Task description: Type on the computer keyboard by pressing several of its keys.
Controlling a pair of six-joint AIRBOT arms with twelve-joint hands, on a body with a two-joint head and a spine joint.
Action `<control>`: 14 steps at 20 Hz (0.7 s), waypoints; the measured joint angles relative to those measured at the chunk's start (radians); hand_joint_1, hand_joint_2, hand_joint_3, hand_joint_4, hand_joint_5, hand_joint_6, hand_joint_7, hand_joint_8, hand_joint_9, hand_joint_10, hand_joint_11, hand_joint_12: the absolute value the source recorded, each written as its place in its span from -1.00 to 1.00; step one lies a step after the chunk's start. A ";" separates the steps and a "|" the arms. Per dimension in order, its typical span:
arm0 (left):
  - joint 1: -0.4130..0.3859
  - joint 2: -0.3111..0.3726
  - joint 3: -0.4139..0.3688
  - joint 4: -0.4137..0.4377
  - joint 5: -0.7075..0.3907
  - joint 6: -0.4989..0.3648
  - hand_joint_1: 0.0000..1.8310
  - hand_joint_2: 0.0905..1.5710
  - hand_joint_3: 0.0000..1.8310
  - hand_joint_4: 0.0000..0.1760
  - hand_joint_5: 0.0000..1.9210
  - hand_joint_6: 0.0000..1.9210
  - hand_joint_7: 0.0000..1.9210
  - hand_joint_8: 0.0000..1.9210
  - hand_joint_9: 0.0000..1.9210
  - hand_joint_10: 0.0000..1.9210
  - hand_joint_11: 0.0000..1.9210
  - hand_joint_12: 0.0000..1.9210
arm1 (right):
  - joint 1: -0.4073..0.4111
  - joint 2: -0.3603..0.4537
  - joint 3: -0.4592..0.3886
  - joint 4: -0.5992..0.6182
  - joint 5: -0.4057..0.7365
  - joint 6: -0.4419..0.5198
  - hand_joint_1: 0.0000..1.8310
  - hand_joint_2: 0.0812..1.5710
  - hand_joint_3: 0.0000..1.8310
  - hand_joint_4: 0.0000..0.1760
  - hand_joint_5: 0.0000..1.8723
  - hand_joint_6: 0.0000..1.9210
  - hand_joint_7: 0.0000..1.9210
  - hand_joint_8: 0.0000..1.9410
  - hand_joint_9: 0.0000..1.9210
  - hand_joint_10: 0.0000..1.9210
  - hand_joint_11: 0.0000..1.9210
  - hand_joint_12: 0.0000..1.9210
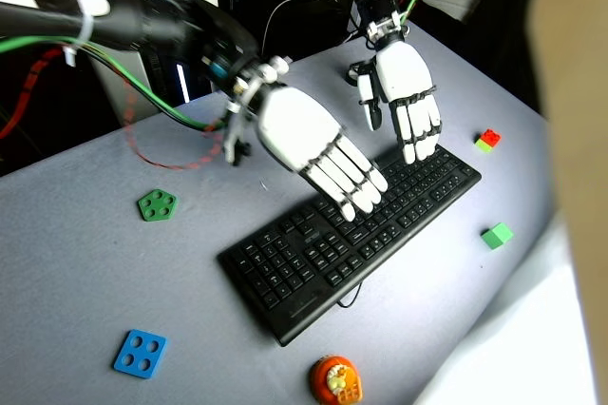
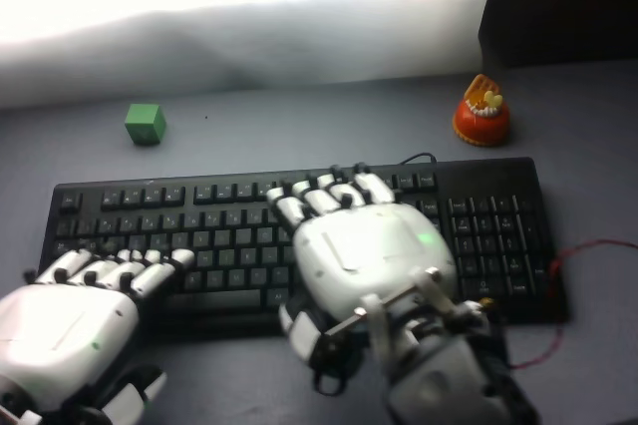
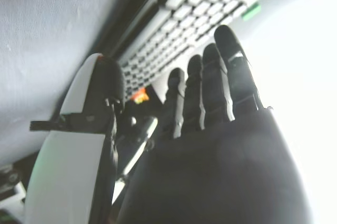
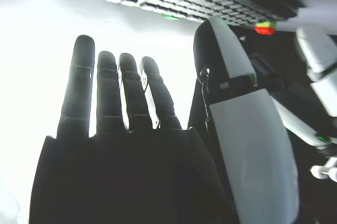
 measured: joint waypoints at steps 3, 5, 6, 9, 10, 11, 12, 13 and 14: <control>-0.026 -0.037 0.036 0.000 -0.019 0.012 -0.10 0.76 -0.99 -0.62 -0.78 -0.99 -0.70 -0.99 -0.74 -0.97 -1.00 0.05 | 0.002 -0.060 0.081 -0.002 -0.026 0.007 0.05 0.54 -1.00 -1.00 -0.67 -0.71 -0.56 -0.97 -0.84 -0.29 -1.00 0.45; -0.038 -0.041 0.050 0.008 -0.022 0.016 -0.05 0.74 -1.00 -0.66 -0.74 -0.98 -0.67 -0.99 -0.71 -0.97 -1.00 0.11 | 0.002 -0.108 0.158 0.001 -0.034 0.011 0.09 0.53 -1.00 -1.00 -0.72 -0.51 -0.51 -0.95 -0.89 0.06 -1.00 0.54; -0.038 -0.041 0.050 0.006 -0.022 0.016 -0.04 0.75 -1.00 -0.70 -0.75 -0.99 -0.69 -1.00 -0.72 -0.97 -1.00 0.12 | 0.002 -0.126 0.185 0.001 -0.033 0.013 0.09 0.52 -1.00 -1.00 -0.75 -0.51 -0.50 -0.95 -0.90 0.09 -1.00 0.57; -0.039 -0.051 0.055 0.005 -0.023 0.019 -0.05 0.74 -1.00 -0.70 -0.72 -0.98 -0.65 -0.98 -0.70 -0.97 -1.00 0.11 | 0.016 -0.139 0.198 0.035 -0.032 0.013 0.09 0.52 -1.00 -1.00 -0.73 -0.50 -0.51 -0.95 -0.94 0.10 -1.00 0.58; -0.039 -0.051 0.055 0.005 -0.024 0.019 -0.05 0.74 -1.00 -0.70 -0.72 -0.98 -0.65 -0.98 -0.70 -0.97 -1.00 0.11 | 0.017 -0.141 0.198 0.036 -0.031 0.011 0.09 0.52 -1.00 -1.00 -0.73 -0.50 -0.51 -0.95 -0.94 0.10 -1.00 0.58; -0.039 -0.051 0.055 0.005 -0.024 0.019 -0.12 0.79 -0.99 -0.83 -0.70 -0.98 -0.69 -0.99 -0.73 -0.98 -1.00 0.03 | 0.017 -0.143 0.198 0.043 -0.030 0.007 0.08 0.53 -1.00 -1.00 -0.66 -0.47 -0.54 -0.96 -0.96 0.06 -1.00 0.54; -0.039 -0.051 0.055 0.005 -0.024 0.019 -0.09 0.78 -0.99 -1.00 -0.61 -0.96 -0.70 -1.00 -0.73 -0.99 -1.00 -0.01 | 0.017 -0.144 0.195 0.053 -0.030 0.003 0.11 0.54 -1.00 -1.00 -0.48 -0.40 -0.57 -0.98 -0.98 -0.01 -1.00 0.48; -0.039 -0.051 0.055 0.005 -0.025 0.018 -0.04 0.75 -1.00 -1.00 -0.55 -0.94 -0.66 -0.99 -0.73 -0.99 -1.00 0.00 | 0.017 -0.144 0.190 0.059 -0.029 0.001 0.12 0.60 -0.96 -1.00 -0.36 0.36 -0.60 -0.99 -1.00 -0.09 -1.00 0.50; -0.043 -0.051 0.055 0.004 -0.027 0.018 -0.03 0.76 -1.00 -1.00 -0.52 -0.94 -0.64 -0.99 -0.72 -0.99 -1.00 0.00 | 0.017 -0.144 0.190 0.061 -0.027 0.001 0.09 0.65 -0.98 -1.00 -0.36 0.56 -0.60 -0.99 -1.00 -0.12 -1.00 0.47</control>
